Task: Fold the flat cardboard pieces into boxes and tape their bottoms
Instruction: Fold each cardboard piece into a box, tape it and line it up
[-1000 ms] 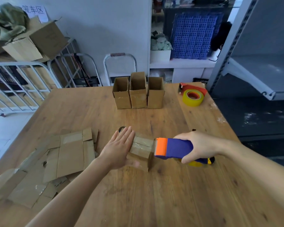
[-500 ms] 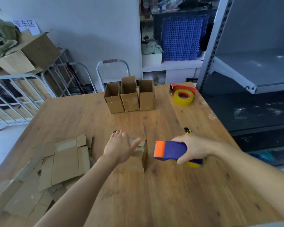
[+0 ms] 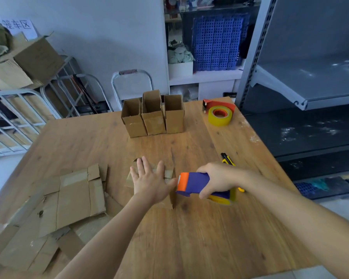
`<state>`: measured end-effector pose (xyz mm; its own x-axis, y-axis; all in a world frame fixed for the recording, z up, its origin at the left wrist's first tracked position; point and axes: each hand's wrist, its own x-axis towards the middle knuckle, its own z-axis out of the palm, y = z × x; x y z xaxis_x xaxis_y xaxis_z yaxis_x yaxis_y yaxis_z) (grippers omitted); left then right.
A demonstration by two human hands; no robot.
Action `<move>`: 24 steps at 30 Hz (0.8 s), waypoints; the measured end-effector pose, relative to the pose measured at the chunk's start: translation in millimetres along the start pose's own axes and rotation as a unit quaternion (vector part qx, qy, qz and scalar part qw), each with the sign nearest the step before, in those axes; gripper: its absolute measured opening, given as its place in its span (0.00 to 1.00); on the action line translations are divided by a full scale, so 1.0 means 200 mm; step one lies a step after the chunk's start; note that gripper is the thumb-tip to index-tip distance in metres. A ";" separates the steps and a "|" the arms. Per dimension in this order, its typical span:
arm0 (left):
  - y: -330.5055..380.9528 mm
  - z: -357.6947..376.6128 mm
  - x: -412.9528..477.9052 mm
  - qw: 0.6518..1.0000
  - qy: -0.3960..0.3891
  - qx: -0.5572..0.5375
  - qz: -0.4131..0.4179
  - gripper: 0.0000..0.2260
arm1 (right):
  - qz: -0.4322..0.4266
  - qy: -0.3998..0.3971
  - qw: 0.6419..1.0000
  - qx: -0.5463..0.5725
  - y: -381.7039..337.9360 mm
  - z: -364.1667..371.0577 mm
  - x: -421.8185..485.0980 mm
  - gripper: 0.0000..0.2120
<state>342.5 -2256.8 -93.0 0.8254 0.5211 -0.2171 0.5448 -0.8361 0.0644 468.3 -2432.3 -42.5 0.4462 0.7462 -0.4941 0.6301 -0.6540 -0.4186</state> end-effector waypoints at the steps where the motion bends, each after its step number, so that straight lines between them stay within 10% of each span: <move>1: 0.00 0.00 0.00 1.000 0.002 -0.005 -0.001 0.36 | 0.004 -0.003 1.000 0.002 -0.01 0.01 0.01 0.22; 24: 0.02 -0.03 0.00 1.000 -0.021 -0.013 -0.013 0.35 | 0.034 -0.002 0.999 0.038 -0.07 0.01 -0.03 0.19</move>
<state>345.3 -2260.2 -87.0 0.8046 0.5336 -0.2605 0.5695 -0.8177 0.0840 454.8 -2427.8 -35.3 0.4837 0.6990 -0.5267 0.5475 -0.7112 -0.4409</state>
